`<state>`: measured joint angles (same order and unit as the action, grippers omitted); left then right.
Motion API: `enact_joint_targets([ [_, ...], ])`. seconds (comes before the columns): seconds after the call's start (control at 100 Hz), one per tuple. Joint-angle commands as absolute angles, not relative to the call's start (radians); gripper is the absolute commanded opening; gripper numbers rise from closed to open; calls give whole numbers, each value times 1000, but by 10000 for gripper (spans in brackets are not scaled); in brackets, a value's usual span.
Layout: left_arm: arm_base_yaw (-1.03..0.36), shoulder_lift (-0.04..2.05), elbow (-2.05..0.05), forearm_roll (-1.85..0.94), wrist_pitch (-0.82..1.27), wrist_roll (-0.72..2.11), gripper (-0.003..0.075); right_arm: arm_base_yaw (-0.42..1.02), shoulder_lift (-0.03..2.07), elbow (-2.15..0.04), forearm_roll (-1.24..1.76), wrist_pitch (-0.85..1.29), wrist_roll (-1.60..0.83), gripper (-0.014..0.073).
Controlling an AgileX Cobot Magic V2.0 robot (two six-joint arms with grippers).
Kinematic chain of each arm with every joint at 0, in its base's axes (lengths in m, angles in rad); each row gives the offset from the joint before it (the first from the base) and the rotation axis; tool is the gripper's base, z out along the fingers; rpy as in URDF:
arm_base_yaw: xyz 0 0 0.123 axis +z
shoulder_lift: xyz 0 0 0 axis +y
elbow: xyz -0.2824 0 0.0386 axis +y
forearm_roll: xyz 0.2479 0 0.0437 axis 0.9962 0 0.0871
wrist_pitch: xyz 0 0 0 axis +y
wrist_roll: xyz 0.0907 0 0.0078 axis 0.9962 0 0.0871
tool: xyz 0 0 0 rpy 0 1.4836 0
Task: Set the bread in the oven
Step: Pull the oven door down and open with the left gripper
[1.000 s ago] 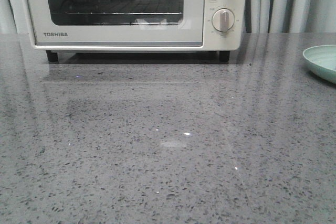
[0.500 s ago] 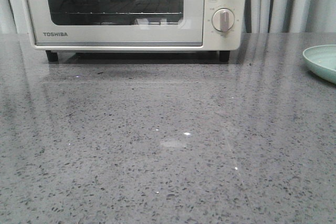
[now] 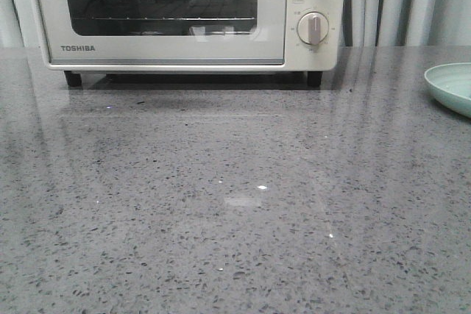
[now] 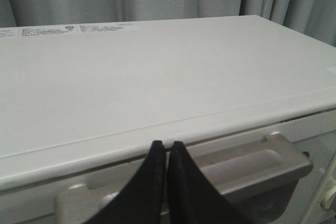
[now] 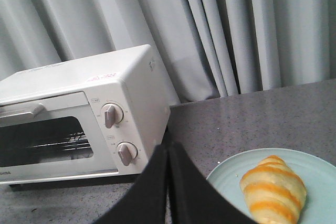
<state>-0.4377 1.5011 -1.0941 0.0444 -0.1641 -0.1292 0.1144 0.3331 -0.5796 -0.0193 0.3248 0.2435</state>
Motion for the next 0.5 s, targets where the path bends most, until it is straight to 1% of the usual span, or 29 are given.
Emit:
enact_joint_targets([
  [0.0,-441,1491,-1122,44,-143,-137,-21,113,348,-615,-23,250,241,-48],
  [0.1,-456,1485,-1118,44,-67,-137,-21,113,348,-615,-23,295,241,-48],
  [0.22,-480,1446,-1095,44,-35,-137,-21,113,348,-615,-23,330,241,-48],
  [0.42,-491,1302,-982,17,-31,-137,-21,113,348,-615,-23,339,241,-48],
  [0.49,-491,1230,-931,0,0,-137,-21,113,348,-615,-23,359,241,-48],
])
